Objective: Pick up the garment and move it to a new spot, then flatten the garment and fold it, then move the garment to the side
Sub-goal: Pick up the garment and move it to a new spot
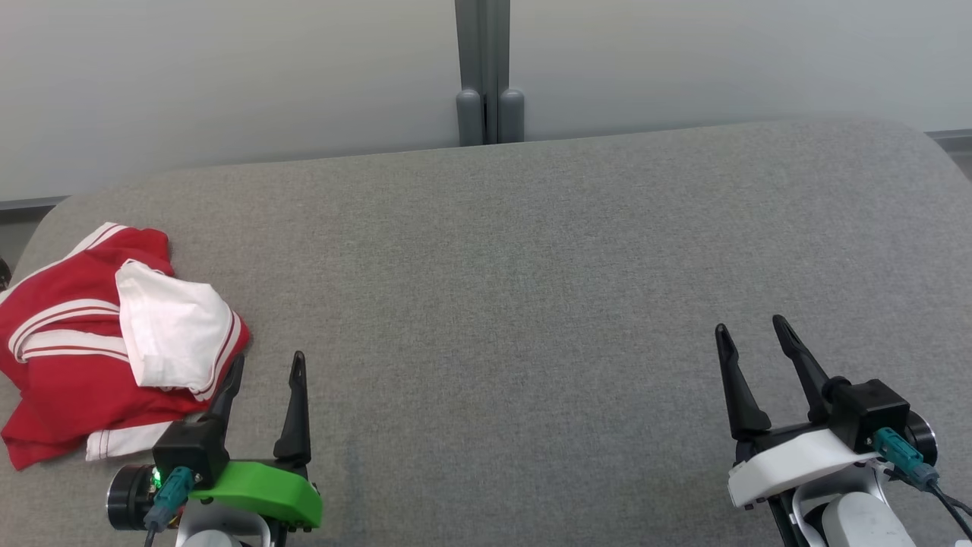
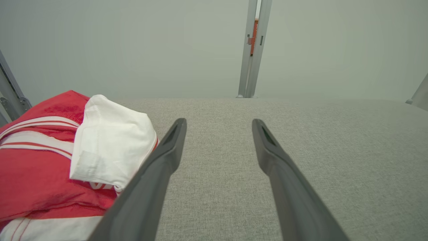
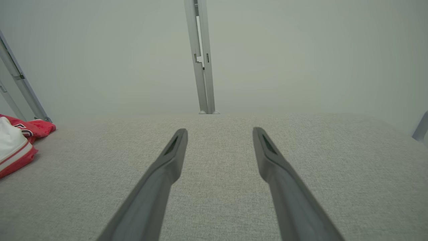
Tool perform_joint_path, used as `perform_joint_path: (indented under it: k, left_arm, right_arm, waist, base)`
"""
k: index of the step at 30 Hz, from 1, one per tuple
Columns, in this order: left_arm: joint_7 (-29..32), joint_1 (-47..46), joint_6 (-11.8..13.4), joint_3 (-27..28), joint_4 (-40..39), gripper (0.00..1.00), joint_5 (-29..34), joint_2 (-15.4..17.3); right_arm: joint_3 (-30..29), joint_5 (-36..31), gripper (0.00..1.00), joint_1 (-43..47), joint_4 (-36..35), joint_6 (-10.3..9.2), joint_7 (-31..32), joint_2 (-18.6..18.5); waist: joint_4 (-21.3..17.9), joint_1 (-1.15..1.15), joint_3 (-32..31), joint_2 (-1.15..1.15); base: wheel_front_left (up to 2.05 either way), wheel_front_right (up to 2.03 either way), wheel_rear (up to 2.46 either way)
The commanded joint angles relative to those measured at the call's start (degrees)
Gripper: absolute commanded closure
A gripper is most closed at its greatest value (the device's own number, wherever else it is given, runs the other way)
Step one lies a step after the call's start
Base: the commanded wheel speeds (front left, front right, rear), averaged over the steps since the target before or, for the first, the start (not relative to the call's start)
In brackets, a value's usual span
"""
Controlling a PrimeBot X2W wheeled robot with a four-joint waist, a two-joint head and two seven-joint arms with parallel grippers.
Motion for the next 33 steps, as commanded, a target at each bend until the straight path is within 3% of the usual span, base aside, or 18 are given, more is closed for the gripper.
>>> perform_joint_path:
  k: [1,8,25,33]
  left_arm:
    - [-0.5,-0.8,-0.3,0.3,0.2,0.0,0.9,-0.1]
    - [-0.5,-0.9,0.6,1.4,0.0,0.0,0.6,-0.4]
    - [-0.5,-1.6,1.2,5.0,-0.7,0.0,-0.6,-0.8]
    - [-0.5,-0.5,1.4,6.3,-1.3,0.0,-0.6,-0.9]
  right_arm:
    - [0.1,-1.3,0.0,0.6,-0.2,0.02,-0.5,0.0]
    - [0.5,-1.1,0.0,0.5,-1.1,0.01,-0.6,0.0]
    - [4.6,1.0,0.0,-0.8,-3.8,0.0,-0.6,-1.1]
    - [5.8,1.4,0.0,-1.1,-4.3,0.0,-0.3,-1.3]
  waist:
    - [0.2,0.0,0.1,0.0]
    - [3.0,0.0,0.6,0.0]
    - [18.8,0.0,2.0,0.0]
    - [23.0,0.0,2.3,0.0]
  base:
    - [0.0,0.0,0.0]
    - [0.0,0.0,0.0]
    - [0.0,0.0,0.0]
    - [0.0,0.0,0.0]
